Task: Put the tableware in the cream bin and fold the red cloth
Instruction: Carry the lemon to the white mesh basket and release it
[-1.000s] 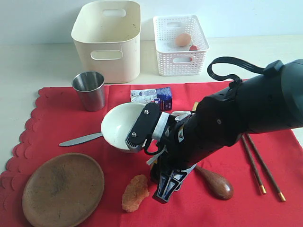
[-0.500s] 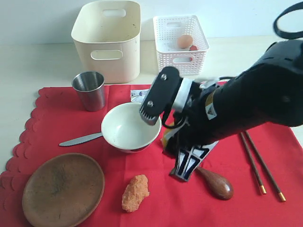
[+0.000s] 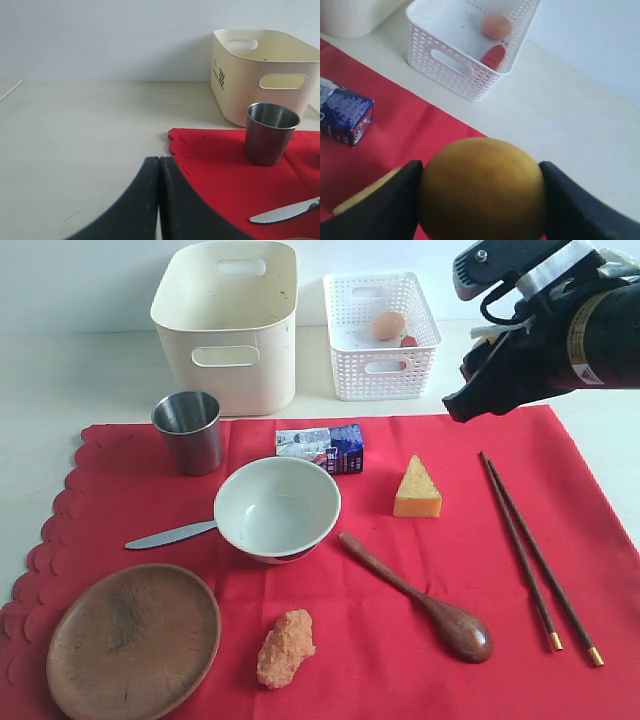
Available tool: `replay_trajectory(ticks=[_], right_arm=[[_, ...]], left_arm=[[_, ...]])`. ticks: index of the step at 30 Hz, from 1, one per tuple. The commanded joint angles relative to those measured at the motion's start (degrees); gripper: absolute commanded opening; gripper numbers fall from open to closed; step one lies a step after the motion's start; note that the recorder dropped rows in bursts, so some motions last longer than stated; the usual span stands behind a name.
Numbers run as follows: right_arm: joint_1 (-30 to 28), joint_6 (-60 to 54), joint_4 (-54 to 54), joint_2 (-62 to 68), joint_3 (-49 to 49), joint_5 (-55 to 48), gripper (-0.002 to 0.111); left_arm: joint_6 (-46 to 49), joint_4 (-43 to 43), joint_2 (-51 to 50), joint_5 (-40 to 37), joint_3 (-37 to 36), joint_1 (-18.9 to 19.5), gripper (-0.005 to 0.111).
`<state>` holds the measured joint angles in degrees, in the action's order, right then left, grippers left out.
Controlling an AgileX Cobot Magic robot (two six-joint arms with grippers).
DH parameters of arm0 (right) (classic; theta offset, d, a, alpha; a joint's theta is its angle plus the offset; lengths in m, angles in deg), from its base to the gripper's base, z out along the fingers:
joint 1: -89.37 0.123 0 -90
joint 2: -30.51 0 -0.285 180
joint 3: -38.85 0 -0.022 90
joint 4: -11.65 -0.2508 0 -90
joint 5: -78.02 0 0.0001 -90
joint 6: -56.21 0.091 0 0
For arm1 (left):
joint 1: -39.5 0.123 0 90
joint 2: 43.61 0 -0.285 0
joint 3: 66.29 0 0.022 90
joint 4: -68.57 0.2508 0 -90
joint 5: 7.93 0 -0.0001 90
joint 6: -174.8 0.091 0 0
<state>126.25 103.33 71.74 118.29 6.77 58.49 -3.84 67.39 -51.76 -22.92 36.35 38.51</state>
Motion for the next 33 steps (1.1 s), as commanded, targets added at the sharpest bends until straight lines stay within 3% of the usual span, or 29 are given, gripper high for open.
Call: replay_trajectory(ticks=[1, 33], right_arm=[[-3.1, 3.3, 1.6, 3.0, 1.4, 4.8, 0.0], [-6.8, 0.9, 6.3, 44.7, 43.9, 2.2, 0.0]], left_arm=[[-0.1, 0.1, 0.4, 0.3, 0.1, -0.3, 0.003], [-0.1, 0.1, 0.4, 0.3, 0.1, -0.3, 0.003]])
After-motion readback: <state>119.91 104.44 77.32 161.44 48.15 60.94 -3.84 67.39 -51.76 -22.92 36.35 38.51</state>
